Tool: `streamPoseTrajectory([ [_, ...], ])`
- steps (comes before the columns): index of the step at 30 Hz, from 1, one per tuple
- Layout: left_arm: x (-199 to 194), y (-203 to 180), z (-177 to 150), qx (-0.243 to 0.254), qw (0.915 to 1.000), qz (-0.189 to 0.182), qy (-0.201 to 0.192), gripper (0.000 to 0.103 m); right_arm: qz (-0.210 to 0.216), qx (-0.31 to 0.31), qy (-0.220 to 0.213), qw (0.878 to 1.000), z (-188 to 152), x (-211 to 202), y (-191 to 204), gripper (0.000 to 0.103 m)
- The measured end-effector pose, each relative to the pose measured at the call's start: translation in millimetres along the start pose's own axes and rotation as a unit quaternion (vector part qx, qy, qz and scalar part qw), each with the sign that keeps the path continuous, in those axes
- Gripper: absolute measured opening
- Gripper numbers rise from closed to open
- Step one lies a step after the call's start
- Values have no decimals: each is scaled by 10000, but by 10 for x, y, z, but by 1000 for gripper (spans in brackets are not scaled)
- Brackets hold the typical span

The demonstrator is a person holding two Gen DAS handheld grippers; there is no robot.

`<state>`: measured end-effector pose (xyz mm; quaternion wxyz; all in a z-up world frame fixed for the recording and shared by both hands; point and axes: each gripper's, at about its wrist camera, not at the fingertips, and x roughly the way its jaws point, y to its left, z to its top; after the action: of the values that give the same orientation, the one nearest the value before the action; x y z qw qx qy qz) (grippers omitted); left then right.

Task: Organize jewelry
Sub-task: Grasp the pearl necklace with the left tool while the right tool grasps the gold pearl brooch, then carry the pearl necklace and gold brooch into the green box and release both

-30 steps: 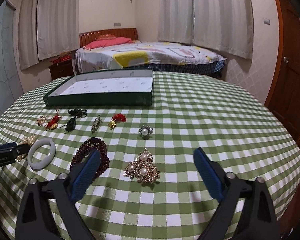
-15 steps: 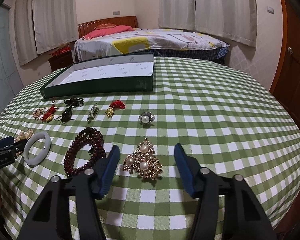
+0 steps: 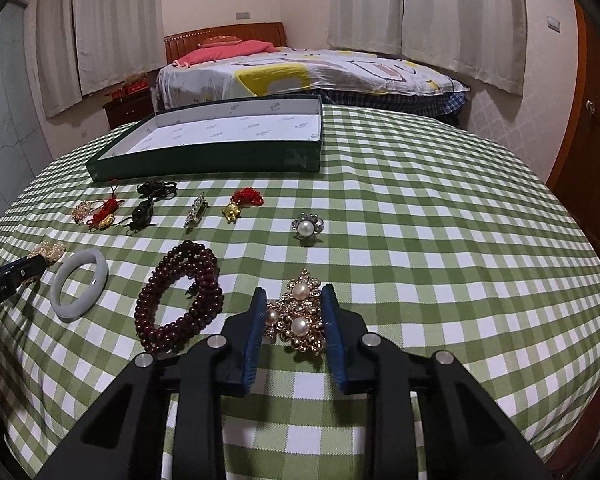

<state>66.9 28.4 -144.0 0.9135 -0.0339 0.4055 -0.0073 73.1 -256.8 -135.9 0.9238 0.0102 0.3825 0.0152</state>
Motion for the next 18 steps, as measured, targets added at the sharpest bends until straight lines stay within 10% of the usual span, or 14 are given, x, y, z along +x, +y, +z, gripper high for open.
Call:
streamPoseTrajectory([
  [18,-57,-50,6,63,9999,-78,-28,17,108,-50,-135,9998,27,-93,44,14],
])
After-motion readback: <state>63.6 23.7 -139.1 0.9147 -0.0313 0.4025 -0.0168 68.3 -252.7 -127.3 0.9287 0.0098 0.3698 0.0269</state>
